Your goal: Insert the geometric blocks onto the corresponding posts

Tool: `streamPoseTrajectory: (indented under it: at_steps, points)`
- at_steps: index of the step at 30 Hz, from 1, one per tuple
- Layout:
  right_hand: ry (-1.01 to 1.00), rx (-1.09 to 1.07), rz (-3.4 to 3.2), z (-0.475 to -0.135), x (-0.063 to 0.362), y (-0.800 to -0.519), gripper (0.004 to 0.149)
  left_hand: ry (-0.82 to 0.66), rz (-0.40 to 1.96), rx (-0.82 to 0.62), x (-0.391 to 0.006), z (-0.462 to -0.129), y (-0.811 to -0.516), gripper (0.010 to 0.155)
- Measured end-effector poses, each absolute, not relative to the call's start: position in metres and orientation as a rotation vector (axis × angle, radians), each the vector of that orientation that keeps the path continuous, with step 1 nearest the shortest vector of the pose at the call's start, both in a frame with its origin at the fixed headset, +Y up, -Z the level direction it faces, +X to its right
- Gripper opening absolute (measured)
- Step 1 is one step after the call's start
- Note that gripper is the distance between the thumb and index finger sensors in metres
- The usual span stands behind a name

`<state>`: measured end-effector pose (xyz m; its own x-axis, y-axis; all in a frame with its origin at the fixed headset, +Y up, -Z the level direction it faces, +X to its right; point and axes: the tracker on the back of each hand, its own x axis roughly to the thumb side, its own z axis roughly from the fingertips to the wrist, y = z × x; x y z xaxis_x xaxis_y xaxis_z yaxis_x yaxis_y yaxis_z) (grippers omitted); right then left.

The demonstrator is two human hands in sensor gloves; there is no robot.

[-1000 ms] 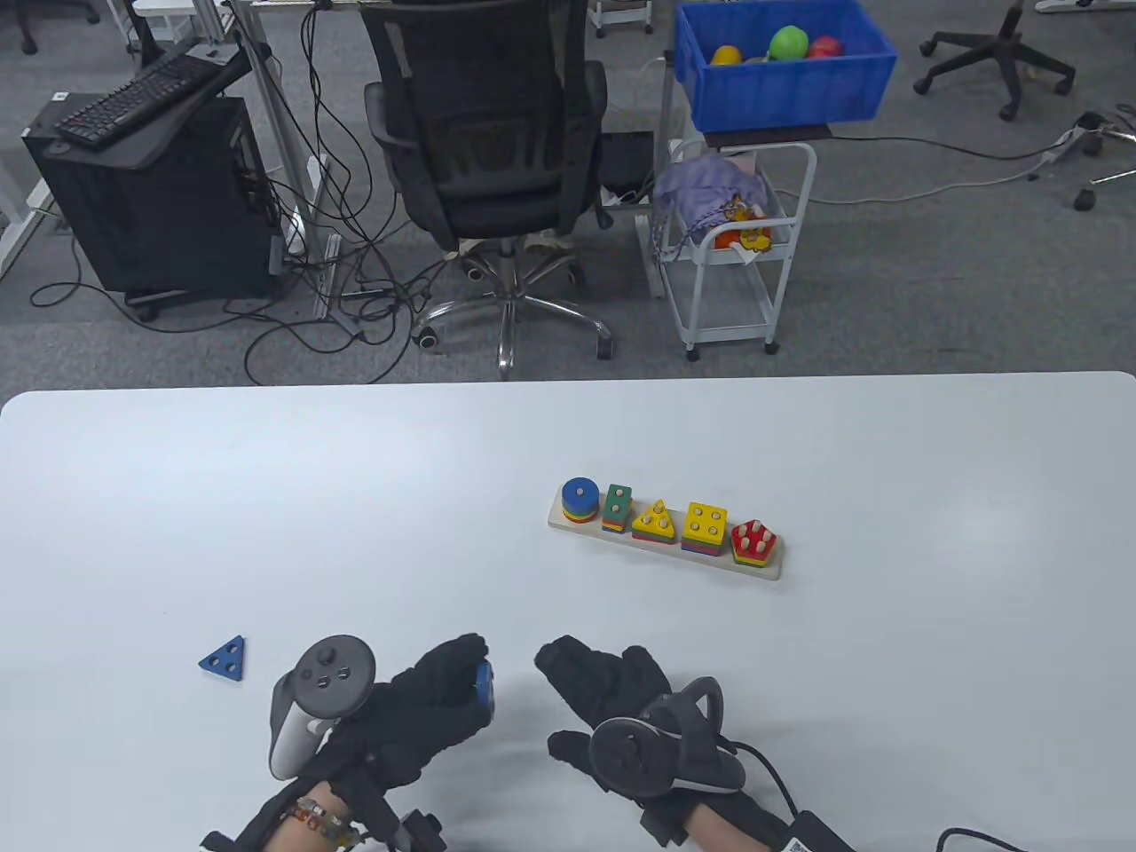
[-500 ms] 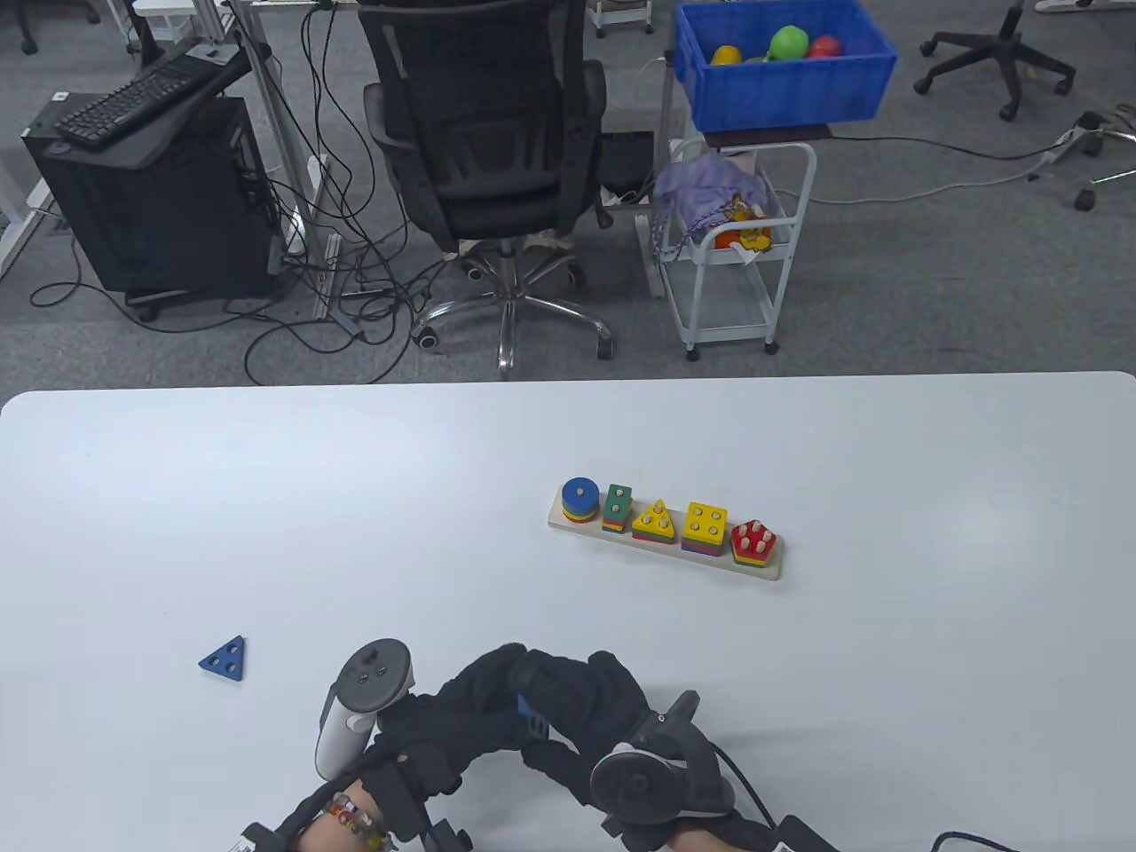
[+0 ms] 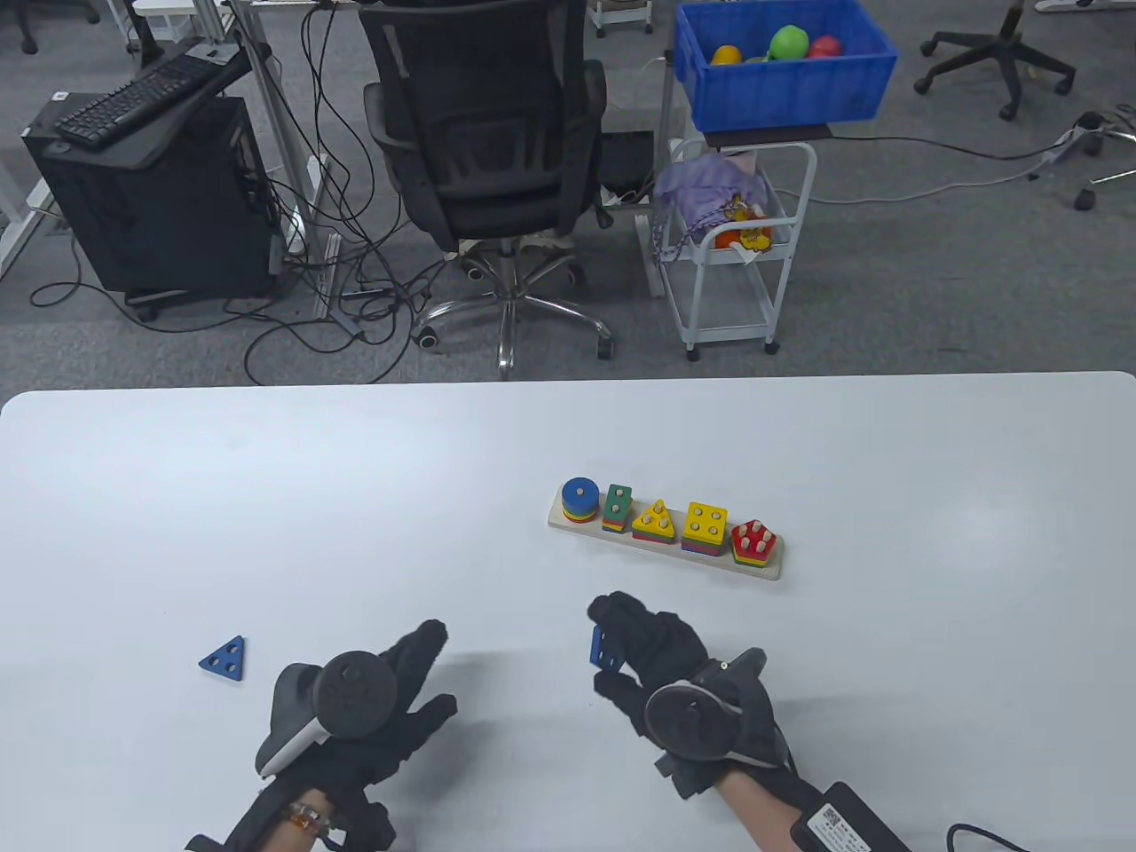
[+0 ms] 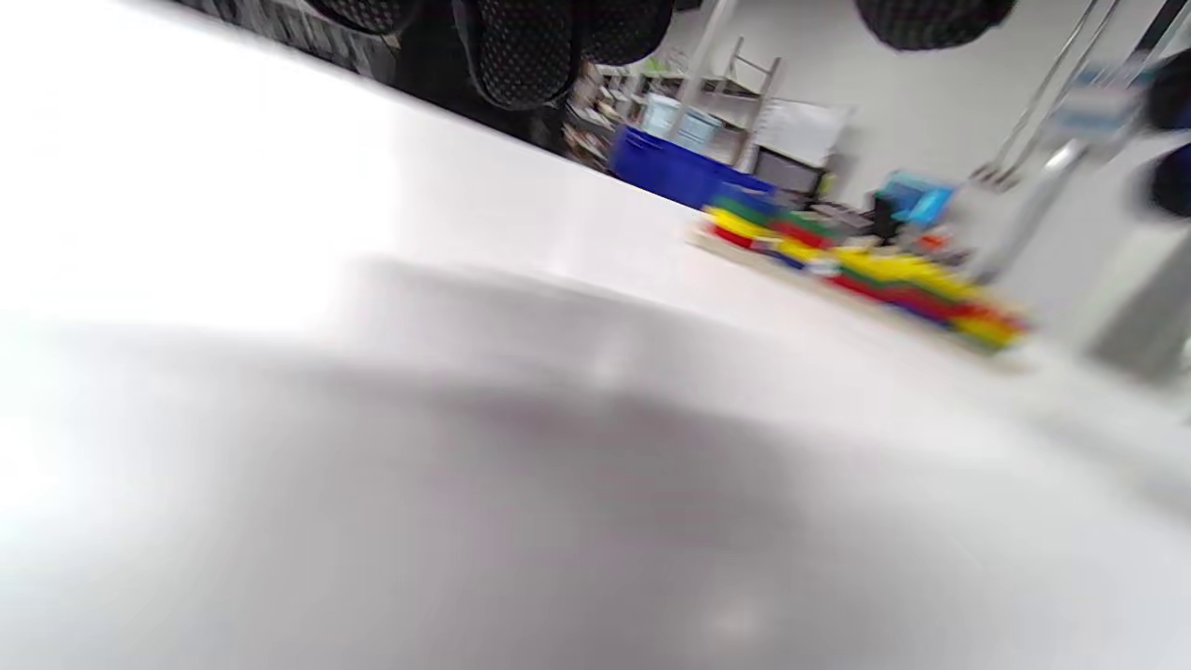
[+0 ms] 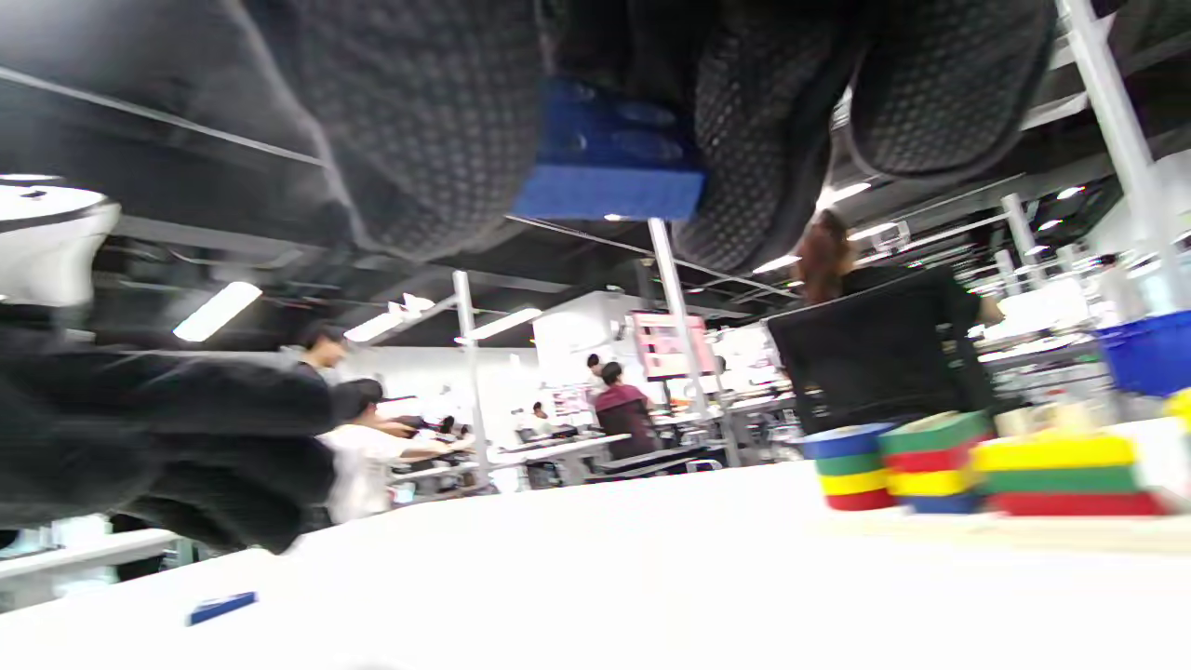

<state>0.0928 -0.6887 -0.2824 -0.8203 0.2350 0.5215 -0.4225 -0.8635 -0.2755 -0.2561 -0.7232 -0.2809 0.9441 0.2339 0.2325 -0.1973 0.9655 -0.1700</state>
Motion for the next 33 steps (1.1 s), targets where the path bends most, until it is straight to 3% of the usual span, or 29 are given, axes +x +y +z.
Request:
streamPoseTrajectory:
  at_steps: [4, 6, 12, 21, 33]
  points:
    - [-0.478, 0.552, 2.825, -0.318, 0.124, -0.678, 0.069, -0.057, -0.004, -0.066, -0.292, -0.287, -0.719, 0.077]
    - [-0.285, 0.434, 2.933, -0.338, 0.138, -0.678, 0.066, 0.016, -0.014, -0.068, -0.307, -0.29, -0.719, 0.078]
    - [-0.129, 0.176, 3.068, -0.38, 0.166, -0.687, 0.066, 0.132, -0.054, -0.13, -0.335, -0.297, -0.731, 0.076]
    - [0.033, -0.119, 3.164, -0.416, 0.188, -0.712, 0.067, 0.093, -0.06, -0.152, -0.325, -0.297, -0.734, 0.075]
    - [0.126, -0.174, 3.176, -0.433, 0.185, -0.73, 0.067, 0.107, -0.047, -0.181, -0.329, -0.299, -0.737, 0.075]
